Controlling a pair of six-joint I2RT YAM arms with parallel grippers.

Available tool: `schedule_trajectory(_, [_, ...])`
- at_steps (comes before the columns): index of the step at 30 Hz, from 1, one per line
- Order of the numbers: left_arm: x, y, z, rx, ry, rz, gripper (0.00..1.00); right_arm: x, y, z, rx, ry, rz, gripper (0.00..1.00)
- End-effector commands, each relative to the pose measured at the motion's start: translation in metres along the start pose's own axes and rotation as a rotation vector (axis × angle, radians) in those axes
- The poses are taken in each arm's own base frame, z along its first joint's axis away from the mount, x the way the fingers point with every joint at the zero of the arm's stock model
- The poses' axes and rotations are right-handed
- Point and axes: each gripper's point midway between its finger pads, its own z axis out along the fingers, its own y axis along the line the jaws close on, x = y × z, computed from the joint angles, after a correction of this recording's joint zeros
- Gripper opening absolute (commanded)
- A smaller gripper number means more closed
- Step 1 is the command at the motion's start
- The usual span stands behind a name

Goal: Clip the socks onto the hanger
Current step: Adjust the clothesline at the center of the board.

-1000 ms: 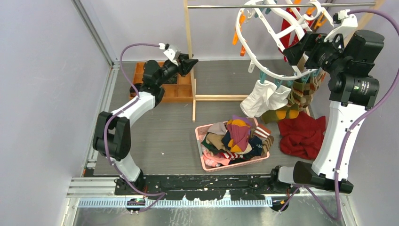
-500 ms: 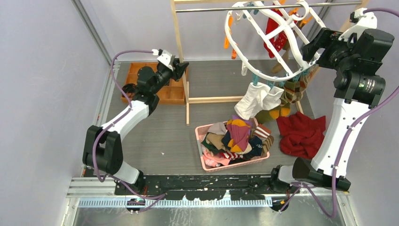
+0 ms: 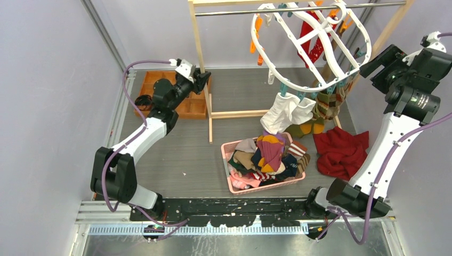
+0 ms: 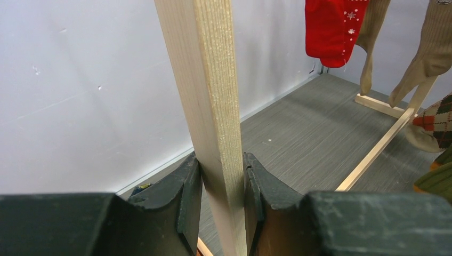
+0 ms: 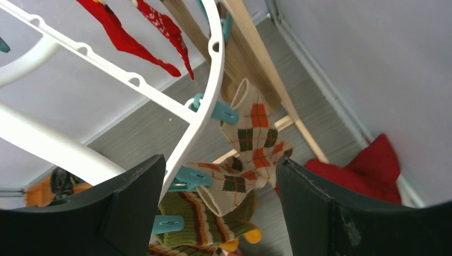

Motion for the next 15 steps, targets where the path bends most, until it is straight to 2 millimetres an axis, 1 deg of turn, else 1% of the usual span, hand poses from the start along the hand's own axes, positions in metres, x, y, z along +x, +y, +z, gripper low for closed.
schedule_trajectory(1, [-0.017, 0.014, -0.010, -0.029, -0.050, 0.080, 0.00, -0.003, 0.016, -0.011, -0.060, -0.060, 0.156, 0.80])
schedule_trajectory(5, [-0.018, 0.008, -0.009, 0.004, -0.057, 0.077, 0.00, 0.003, 0.029, -0.005, -0.140, -0.056, 0.274, 0.76])
schedule_trajectory(9, [-0.018, 0.004, -0.008, 0.028, -0.065, 0.068, 0.00, 0.009, 0.034, 0.005, -0.167, -0.011, 0.368, 0.71])
schedule_trajectory(12, [-0.018, 0.001, -0.007, 0.041, -0.070, 0.061, 0.00, 0.012, 0.038, 0.012, -0.191, 0.018, 0.410, 0.63])
schedule_trajectory(15, [-0.019, 0.000, -0.008, 0.050, -0.074, 0.061, 0.00, 0.009, 0.039, 0.019, -0.201, 0.028, 0.422, 0.54])
